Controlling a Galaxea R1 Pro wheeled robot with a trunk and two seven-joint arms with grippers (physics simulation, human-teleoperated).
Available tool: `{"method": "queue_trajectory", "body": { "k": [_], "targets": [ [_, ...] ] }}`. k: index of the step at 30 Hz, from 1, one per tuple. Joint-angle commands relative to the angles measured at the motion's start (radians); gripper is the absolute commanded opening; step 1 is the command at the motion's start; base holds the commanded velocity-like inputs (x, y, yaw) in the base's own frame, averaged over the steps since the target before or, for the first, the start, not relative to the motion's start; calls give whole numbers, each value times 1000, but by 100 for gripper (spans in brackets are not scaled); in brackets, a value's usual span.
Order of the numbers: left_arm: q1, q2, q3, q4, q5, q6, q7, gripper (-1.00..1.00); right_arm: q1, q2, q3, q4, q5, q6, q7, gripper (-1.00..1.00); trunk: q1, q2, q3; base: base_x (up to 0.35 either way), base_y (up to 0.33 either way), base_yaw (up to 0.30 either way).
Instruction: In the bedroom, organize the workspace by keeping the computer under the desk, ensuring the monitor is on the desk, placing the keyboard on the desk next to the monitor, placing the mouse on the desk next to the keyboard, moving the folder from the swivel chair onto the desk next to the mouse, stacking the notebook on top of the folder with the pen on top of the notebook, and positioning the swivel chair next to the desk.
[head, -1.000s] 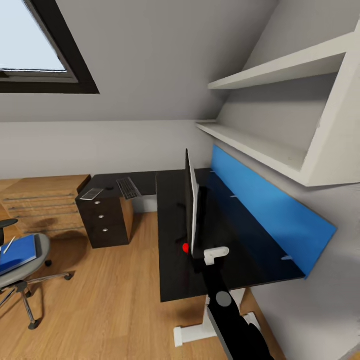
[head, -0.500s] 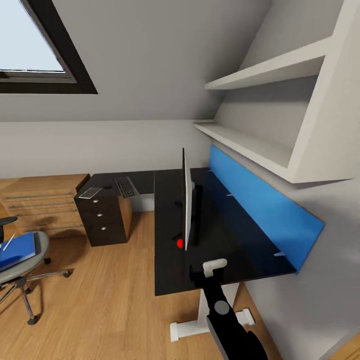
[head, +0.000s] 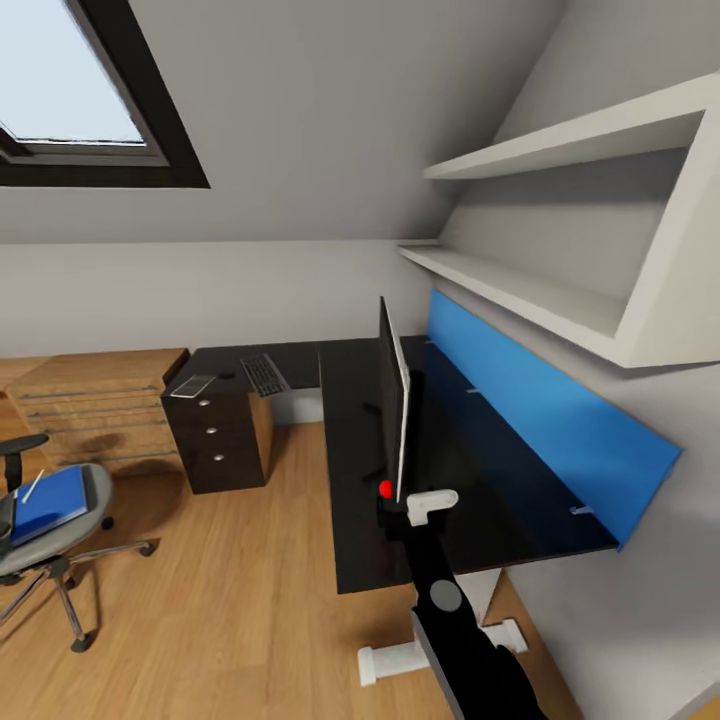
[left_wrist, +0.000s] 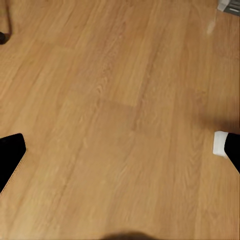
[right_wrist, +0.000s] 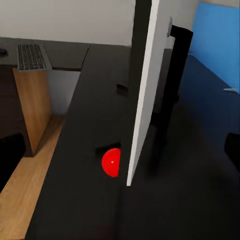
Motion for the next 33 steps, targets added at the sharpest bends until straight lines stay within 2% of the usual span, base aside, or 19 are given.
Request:
{"method": "queue_trajectory", "body": {
  "k": [1, 6, 15, 33],
  "targets": [
    [0, 0, -8, -1, 7, -2, 2, 100, -1, 0, 2, -4, 10, -5, -6, 100, 1, -2, -2, 163, 226, 0],
    [0, 0, -9, -1, 7, -2, 2, 100, -1, 0, 2, -10, 10, -49, -14, 100, 1, -2, -2, 165, 146, 0],
    [0, 0, -9, -1, 6, -2, 2, 100, -1, -1, -2, -28, 12, -61, -39, 100, 1, -2, -2, 48, 19, 0],
    [0, -1, -9, -1, 6, -2, 1, 100, -1, -4, -9, -31, 13, -100, -89, 100, 1, -2, -2, 175, 0, 0]
  ]
}}
